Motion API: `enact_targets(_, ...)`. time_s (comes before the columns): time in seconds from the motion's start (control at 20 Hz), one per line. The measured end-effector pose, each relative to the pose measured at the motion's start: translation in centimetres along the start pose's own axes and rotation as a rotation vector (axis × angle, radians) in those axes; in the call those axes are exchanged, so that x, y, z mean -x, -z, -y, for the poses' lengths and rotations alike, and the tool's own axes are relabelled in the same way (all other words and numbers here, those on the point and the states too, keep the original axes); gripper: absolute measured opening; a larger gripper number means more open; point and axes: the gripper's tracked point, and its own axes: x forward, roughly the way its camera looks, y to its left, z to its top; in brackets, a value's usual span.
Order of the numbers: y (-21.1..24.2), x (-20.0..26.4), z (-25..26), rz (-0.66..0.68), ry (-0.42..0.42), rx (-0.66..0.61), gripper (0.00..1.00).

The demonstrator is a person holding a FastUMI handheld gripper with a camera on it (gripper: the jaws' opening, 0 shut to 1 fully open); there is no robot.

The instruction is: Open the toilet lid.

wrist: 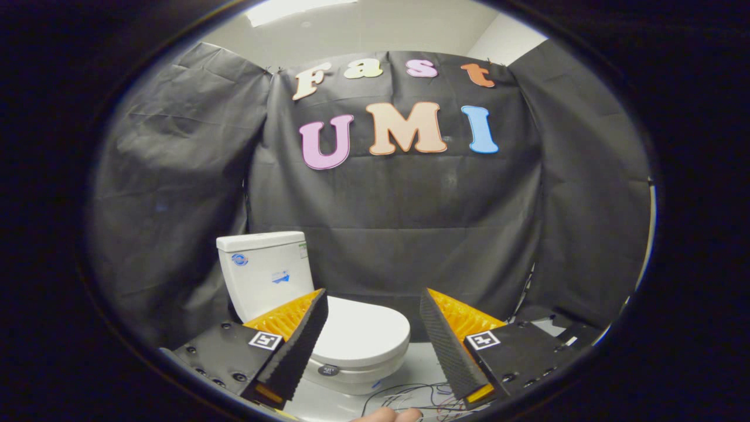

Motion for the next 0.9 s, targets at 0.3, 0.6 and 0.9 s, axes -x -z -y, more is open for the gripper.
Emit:
enact_targets(0.3, 0.3, -0.7, -0.1, -0.004, -0.001, 0.001, 0.98)
enact_targets(0.6, 0.0, -4.4, -0.8, 0.005, -0.013, 0.021, 0.98)
enact_targets(0.9, 0.5, -7.4, -1.5, -0.030, 0.004, 0.089, 0.98)
